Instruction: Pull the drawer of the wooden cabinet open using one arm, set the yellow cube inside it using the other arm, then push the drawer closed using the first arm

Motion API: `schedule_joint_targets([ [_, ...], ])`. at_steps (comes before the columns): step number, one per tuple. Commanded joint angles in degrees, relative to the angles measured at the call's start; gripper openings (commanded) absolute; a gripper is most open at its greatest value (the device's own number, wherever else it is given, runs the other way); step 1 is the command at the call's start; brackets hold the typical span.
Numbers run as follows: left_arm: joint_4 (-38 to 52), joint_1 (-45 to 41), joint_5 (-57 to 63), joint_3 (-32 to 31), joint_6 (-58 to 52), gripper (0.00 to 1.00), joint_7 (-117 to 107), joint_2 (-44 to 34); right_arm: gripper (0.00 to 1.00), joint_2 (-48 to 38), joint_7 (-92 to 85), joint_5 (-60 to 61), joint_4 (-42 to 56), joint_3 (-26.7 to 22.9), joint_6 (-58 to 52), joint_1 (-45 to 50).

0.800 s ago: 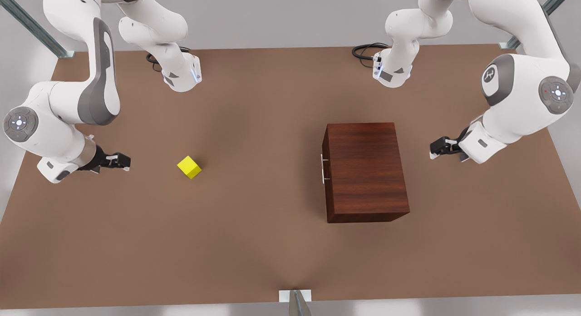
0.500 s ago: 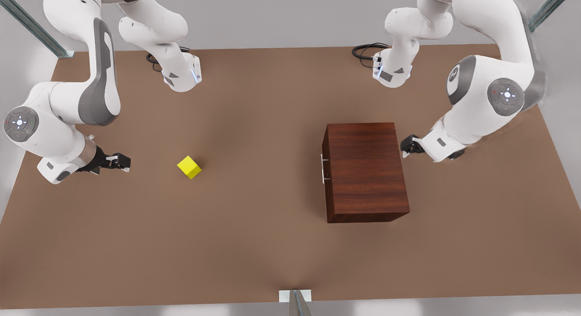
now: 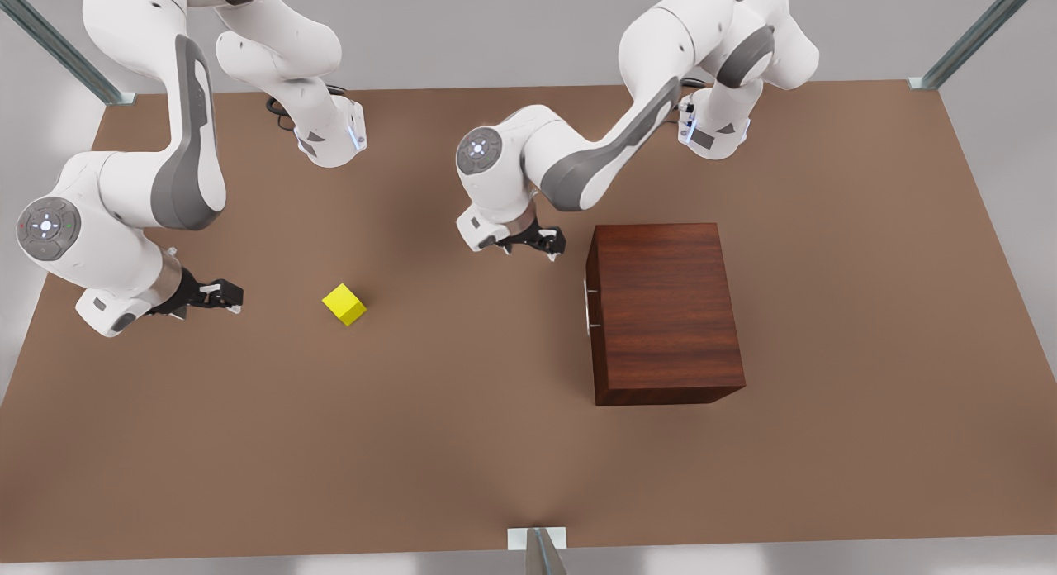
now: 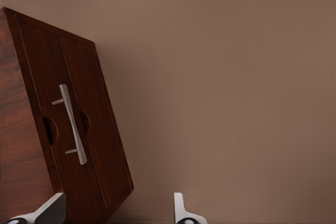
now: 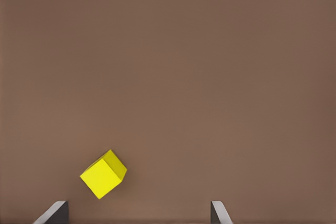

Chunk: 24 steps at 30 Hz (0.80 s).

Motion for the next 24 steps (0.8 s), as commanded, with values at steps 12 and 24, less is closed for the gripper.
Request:
schedule_joint_targets([
  [12, -0.08, 2.24, 5.4, 4.16, 0.05, 1.0, -14.87, 5.54, 1.0, 0.03, -0.55, -0.05, 0.03, -0.02, -0.01, -0.05],
  [24, -1.05, 1.18, 11.2, 4.07, 0.05, 1.0, -15.14, 8.97, 1.0, 0.03, -0.55, -0.05, 0.03, -0.02, -0.01, -0.05],
])
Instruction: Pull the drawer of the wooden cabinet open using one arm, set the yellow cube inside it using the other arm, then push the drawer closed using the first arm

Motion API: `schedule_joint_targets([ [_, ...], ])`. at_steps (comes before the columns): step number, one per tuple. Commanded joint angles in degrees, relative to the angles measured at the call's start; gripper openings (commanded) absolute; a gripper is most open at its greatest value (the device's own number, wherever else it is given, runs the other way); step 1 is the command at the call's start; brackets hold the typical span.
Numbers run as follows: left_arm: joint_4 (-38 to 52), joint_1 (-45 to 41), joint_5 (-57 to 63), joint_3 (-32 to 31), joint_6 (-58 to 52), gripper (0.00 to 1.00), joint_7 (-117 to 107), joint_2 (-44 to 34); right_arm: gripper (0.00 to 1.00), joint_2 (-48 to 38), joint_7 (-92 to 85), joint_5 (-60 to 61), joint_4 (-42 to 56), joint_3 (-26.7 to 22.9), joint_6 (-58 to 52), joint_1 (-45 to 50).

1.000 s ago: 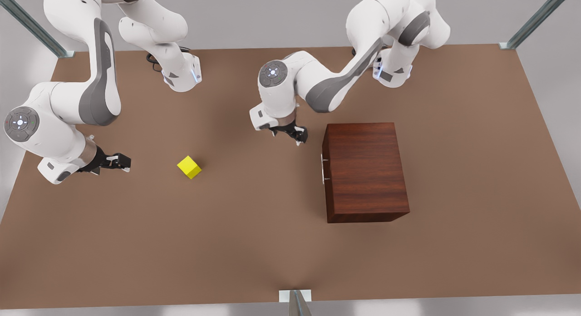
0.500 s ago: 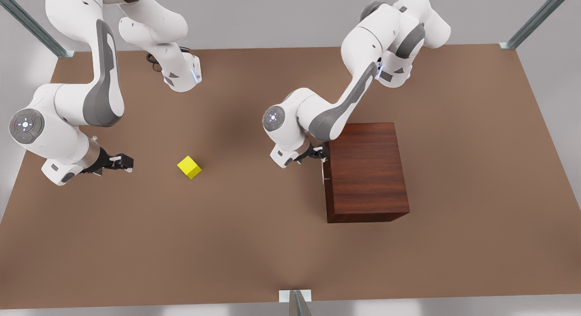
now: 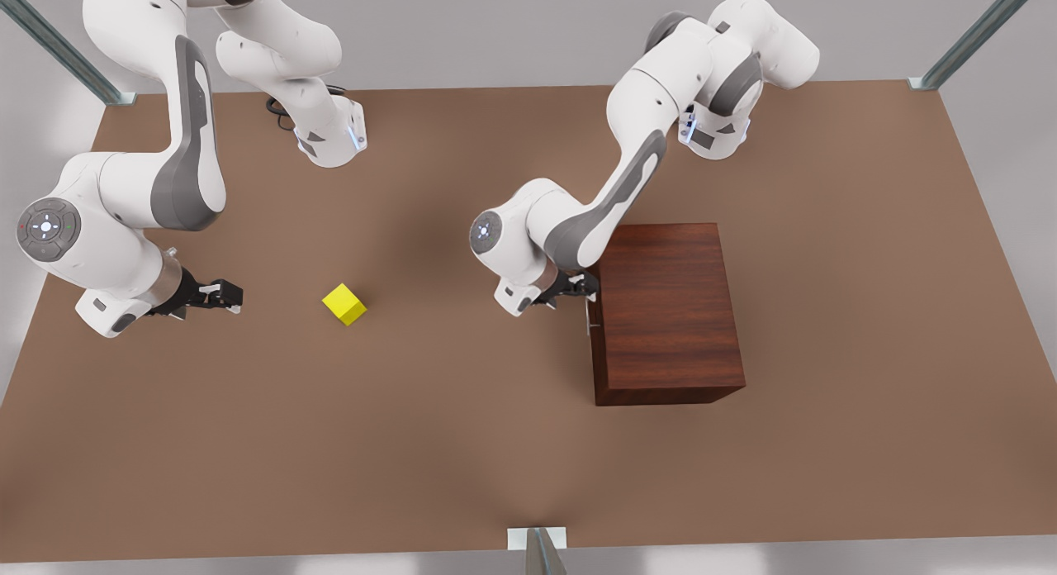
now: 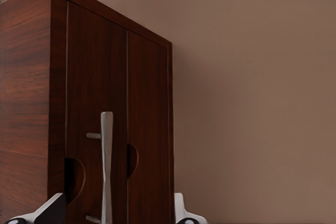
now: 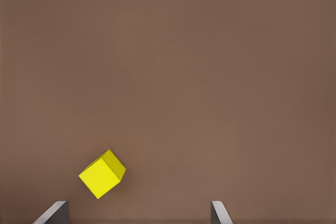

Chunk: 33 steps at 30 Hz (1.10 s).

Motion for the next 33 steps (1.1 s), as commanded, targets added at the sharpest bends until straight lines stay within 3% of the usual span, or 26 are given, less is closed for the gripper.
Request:
schedule_joint_targets([
  [1, -0.03, -0.07, 1.04, 0.0, 0.0, 1.0, -4.51, 0.57, 1.0, -0.06, -0.19, 0.05, 0.03, -0.02, -0.03, 0.0],
  [33, 0.67, -0.95, 0.69, -0.44, 4.4, 1.0, -9.88, 2.94, 1.0, 0.21, -0.19, 0.05, 0.03, -0.02, -0.03, 0.09],
])
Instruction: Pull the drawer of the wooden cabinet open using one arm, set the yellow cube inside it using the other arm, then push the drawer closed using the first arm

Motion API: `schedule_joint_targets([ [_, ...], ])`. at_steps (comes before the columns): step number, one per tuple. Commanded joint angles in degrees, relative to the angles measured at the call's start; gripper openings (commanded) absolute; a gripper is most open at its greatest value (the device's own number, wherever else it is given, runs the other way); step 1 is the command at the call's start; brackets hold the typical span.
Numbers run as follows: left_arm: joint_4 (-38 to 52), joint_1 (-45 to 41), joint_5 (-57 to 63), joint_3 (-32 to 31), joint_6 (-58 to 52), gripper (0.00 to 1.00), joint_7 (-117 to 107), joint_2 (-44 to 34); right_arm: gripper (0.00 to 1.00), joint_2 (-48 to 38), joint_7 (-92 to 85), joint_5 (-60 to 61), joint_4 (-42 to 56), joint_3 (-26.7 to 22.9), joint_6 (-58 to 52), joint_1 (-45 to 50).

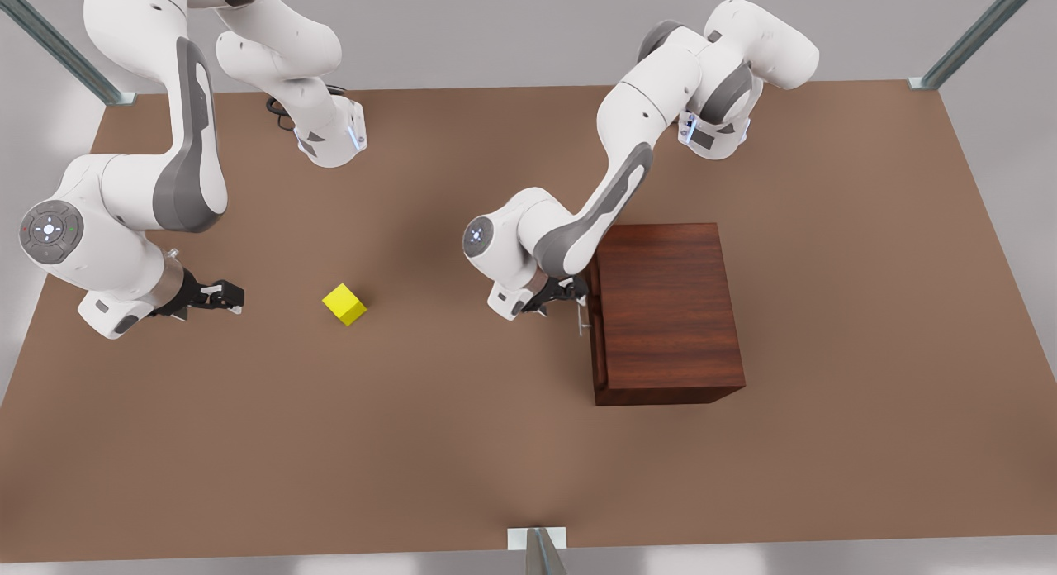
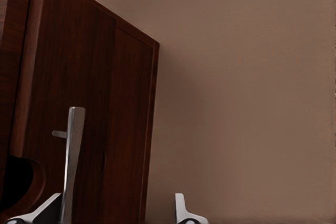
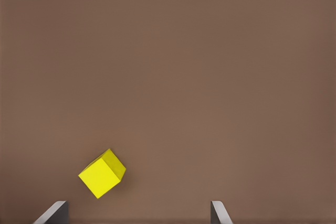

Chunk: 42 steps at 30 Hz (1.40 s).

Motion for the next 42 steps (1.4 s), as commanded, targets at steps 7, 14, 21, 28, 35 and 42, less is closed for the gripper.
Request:
schedule_joint_targets([
  [7, 0.38, -0.53, -0.06, -0.01, 1.58, 1.0, -3.35, -0.09, 1.0, 0.03, -0.08, 0.05, 0.38, -0.02, -0.03, 0.0],
  [14, 0.38, -0.53, -0.06, -0.63, 1.76, 1.0, -3.87, -0.18, 1.0, 0.12, -0.08, 0.05, 0.47, -0.02, -0.03, 0.0],
  [21, 0.47, -0.53, -0.15, -0.89, 2.46, 1.0, -4.23, -0.18, 1.0, 0.12, -0.08, 0.05, 0.47, -0.02, -0.03, 0.0],
  [28, 0.47, -0.53, -0.15, -1.33, 2.73, 1.0, -4.31, -0.18, 1.0, 0.21, -0.08, 0.05, 0.47, -0.02, -0.03, 0.0],
  [35, 0.47, -0.53, -0.15, -1.77, 3.52, 1.0, -5.37, -0.27, 1.0, 0.21, -0.08, 0.05, 0.47, -0.02, -0.03, 0.0],
  [42, 0.56, -1.15, -0.06, -1.77, 3.6, 1.0, -5.9, -0.36, 1.0, 0.21, -0.08, 0.05, 0.47, -0.02, -0.03, 0.0],
])
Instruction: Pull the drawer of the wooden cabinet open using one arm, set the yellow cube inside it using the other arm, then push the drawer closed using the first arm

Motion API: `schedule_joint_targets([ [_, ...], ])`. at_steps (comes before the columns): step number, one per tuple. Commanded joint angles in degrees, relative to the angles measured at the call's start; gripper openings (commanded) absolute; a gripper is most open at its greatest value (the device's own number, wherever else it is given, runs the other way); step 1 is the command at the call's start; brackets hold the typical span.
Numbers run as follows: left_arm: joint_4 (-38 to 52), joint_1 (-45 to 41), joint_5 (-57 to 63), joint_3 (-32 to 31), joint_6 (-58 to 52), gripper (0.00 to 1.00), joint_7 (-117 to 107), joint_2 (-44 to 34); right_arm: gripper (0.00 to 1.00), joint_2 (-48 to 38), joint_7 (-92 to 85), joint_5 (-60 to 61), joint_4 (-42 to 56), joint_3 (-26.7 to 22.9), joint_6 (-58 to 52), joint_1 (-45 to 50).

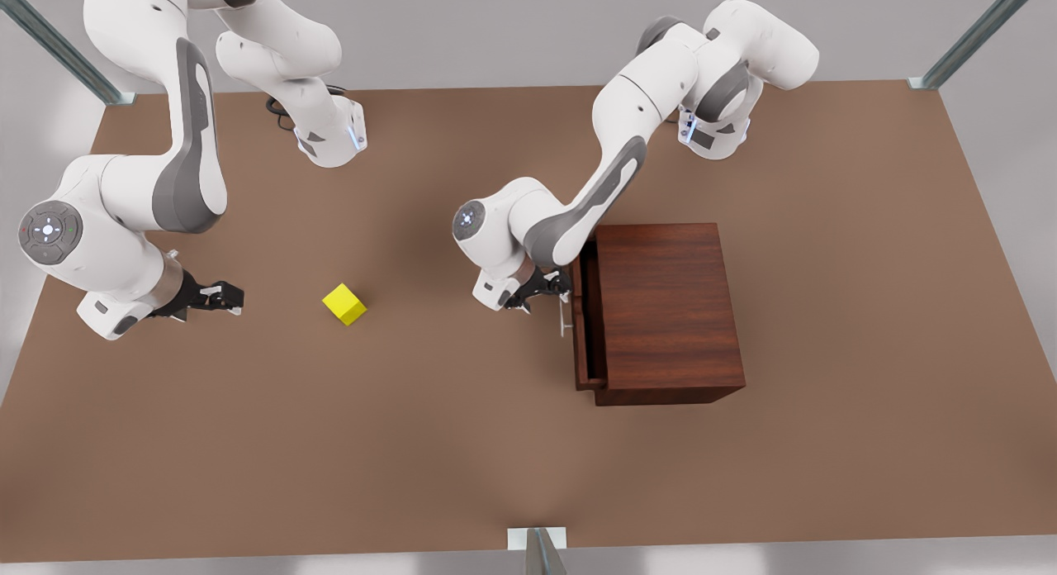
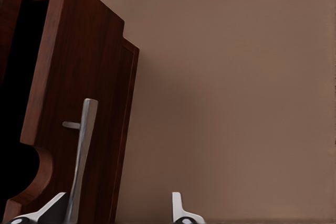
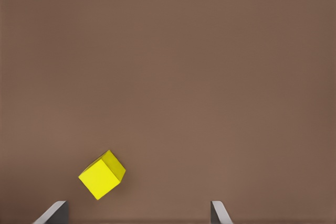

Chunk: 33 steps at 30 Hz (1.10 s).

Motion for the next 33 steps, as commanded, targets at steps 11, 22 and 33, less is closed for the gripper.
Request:
schedule_joint_targets([
  [11, -0.07, -0.67, -0.24, -0.29, 0.8, 1.0, -2.33, -0.07, 1.0, -0.06, -0.06, 0.05, 0.03, -0.02, -0.03, 0.0],
  [22, 0.02, -1.02, -0.24, -0.38, 2.12, 1.0, -3.47, 0.02, 1.0, -0.06, -0.06, 0.05, 0.03, -0.02, -0.03, 0.0],
  [33, 0.28, -1.46, -0.24, -0.73, 2.91, 1.0, -4.35, 0.11, 1.0, -0.06, -0.06, 0.05, 0.03, -0.02, -0.03, 0.0],
])
